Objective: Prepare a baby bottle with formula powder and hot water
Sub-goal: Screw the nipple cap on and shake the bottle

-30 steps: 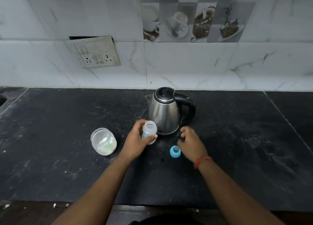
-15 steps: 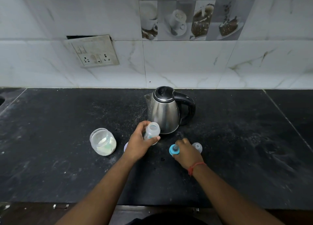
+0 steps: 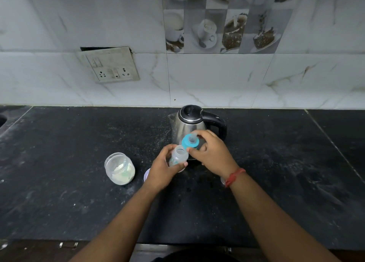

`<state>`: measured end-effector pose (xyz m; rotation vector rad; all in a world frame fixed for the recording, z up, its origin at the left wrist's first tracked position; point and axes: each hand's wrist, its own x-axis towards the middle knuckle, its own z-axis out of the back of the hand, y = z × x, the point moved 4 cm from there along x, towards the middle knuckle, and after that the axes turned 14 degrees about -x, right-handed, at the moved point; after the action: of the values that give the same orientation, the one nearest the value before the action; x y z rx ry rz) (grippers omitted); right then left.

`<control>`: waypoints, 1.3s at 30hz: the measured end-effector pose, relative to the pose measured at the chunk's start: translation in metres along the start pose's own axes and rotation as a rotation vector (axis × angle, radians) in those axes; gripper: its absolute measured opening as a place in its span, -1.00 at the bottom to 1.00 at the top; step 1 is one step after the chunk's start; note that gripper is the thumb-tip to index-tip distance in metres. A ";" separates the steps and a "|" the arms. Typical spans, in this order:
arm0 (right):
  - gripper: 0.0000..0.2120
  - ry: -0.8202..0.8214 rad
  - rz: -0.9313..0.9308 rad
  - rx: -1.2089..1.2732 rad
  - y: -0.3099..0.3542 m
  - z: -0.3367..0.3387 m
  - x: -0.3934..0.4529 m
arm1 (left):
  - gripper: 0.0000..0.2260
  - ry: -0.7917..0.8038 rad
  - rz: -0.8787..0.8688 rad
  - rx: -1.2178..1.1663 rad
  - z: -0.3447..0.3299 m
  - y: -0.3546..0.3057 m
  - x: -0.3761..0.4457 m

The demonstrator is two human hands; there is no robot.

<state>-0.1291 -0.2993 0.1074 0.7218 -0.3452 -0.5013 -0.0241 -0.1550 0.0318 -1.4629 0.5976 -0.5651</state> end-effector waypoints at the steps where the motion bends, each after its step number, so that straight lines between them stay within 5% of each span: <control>1: -0.63 0.019 0.024 -0.042 0.005 0.001 0.001 | -0.49 0.006 -0.002 -0.012 -0.001 -0.001 0.000; 9: -0.56 0.101 0.064 -0.224 0.014 -0.007 0.002 | -0.48 0.018 -0.044 -0.016 -0.008 -0.007 0.000; 27: -0.51 0.198 0.090 -0.111 0.009 -0.004 -0.005 | -0.46 0.053 -0.091 0.043 -0.011 -0.020 -0.009; 39: -0.65 0.014 0.043 -0.314 0.010 -0.007 -0.009 | -0.51 0.048 -0.088 0.043 -0.012 -0.021 -0.003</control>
<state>-0.1300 -0.2844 0.1084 0.4121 -0.2604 -0.4955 -0.0347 -0.1626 0.0523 -1.4433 0.5569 -0.6798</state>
